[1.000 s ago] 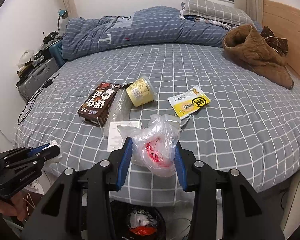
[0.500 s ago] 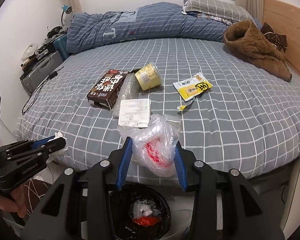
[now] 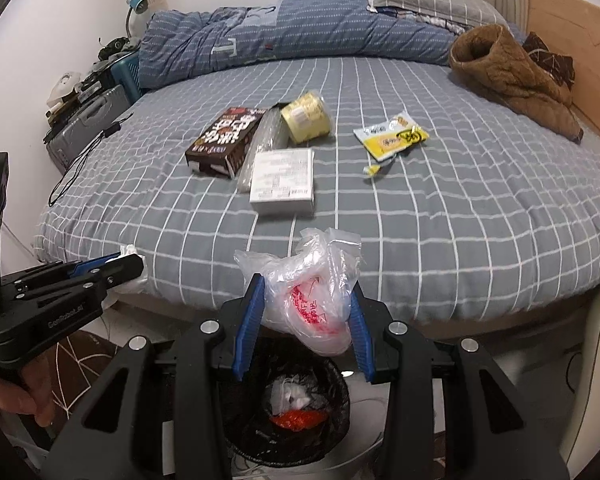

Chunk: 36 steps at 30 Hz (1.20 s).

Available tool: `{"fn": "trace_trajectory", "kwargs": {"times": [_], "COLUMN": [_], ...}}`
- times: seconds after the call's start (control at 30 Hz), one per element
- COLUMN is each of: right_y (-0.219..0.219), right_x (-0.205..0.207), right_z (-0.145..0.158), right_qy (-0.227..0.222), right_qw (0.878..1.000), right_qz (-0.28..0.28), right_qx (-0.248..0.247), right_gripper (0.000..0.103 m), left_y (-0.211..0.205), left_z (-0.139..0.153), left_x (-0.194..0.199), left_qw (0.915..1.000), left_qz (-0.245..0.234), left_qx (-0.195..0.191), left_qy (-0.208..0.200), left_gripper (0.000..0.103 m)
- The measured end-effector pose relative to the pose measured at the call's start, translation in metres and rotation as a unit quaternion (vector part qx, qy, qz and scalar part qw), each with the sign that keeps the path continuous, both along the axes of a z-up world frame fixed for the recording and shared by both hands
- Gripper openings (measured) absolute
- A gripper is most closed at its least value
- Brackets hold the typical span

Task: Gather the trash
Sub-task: 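Carry the white tissue with the left tool while the right tool carries the clear bag down to the bin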

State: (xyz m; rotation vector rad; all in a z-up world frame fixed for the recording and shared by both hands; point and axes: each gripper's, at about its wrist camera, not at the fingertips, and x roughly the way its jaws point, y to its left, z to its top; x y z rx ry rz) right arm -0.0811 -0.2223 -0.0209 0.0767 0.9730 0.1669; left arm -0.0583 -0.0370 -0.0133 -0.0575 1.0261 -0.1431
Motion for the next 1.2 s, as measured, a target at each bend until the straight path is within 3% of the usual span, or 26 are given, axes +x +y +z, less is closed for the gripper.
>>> {"fn": "trace_trajectory", "kwargs": {"times": [0.67, 1.2], "right_y": [0.005, 0.006], "right_x": [-0.035, -0.058], "right_z": [-0.039, -0.097], "right_qy": [0.049, 0.111], "right_qw": [0.999, 0.994], "right_qz": [0.001, -0.014], "right_qx": [-0.002, -0.005], "right_gripper": [0.039, 0.039], "left_y": [0.007, 0.002], "left_z": [-0.037, -0.097], "left_x": [-0.031, -0.052], "left_qw": [0.9991, 0.9958], "left_qz": [0.008, 0.005], "left_qx": [-0.004, 0.002], "left_qy": [0.041, 0.092], "left_gripper": [0.020, 0.020]}}
